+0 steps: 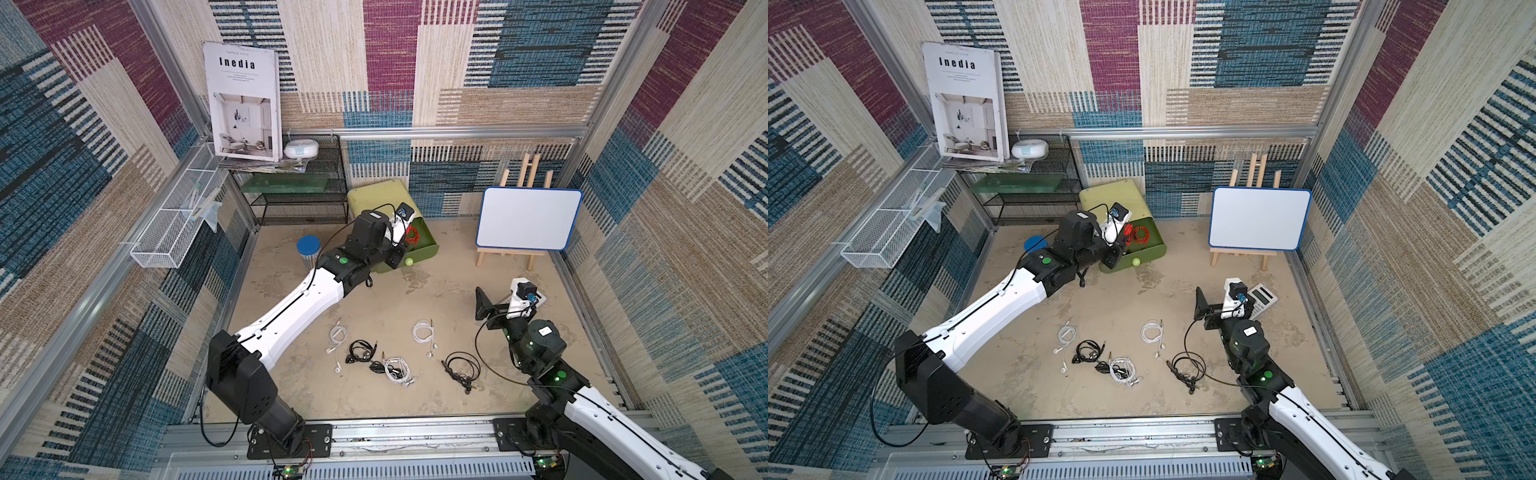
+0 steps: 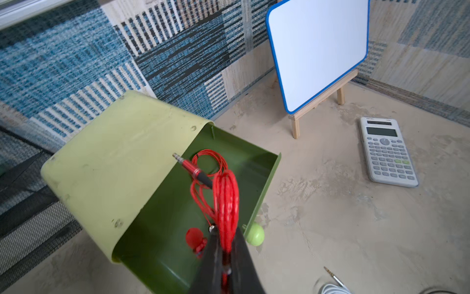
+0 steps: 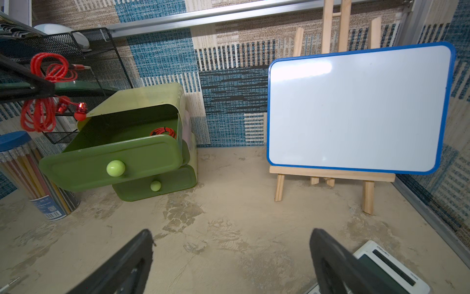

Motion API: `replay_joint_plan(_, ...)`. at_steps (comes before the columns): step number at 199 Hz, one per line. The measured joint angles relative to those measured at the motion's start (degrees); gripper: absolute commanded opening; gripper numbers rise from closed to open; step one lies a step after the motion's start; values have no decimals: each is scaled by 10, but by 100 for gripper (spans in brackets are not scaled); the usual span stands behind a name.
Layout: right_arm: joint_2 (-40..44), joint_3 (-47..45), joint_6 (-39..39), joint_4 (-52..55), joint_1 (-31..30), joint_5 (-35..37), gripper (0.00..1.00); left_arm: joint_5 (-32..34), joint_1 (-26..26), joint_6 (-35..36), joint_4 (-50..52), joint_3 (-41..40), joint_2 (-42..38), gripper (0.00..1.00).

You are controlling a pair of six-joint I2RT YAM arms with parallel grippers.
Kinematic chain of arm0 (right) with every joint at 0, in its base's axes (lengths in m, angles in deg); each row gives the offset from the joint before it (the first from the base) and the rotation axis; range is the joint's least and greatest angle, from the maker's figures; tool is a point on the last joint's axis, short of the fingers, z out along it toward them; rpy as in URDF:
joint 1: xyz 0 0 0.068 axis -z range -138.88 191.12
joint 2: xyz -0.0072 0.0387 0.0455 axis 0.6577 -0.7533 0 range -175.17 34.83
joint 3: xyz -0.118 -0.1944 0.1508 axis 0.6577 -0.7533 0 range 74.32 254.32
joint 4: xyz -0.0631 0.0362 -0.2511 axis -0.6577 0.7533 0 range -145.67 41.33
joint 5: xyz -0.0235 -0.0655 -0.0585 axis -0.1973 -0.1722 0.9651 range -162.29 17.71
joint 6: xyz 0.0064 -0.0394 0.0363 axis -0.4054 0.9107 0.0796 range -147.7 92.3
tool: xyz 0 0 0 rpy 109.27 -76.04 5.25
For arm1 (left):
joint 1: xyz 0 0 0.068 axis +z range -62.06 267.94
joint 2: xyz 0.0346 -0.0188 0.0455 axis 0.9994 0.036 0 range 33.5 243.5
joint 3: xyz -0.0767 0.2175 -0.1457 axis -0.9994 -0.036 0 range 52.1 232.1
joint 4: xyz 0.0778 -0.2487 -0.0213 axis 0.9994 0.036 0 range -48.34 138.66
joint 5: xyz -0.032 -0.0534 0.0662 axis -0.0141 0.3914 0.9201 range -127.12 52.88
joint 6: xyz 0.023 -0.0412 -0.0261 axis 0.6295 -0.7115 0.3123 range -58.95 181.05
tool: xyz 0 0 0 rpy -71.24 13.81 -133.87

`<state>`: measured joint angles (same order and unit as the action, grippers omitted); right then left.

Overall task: Place the wired earphones into the drawer by color
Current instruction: Place the wired earphones in the drawer.

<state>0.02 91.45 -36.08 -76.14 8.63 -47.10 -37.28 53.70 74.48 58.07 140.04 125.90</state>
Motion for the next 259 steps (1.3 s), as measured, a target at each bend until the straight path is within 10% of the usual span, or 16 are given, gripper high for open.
replay_joint_plan(158,-8,-1,0,-6,0,-4,100,-56,55,65,78,104,128,0)
replay_joint_plan(259,-16,2,0,-8,0,-7,99,-56,60,36,75,94,94,62)
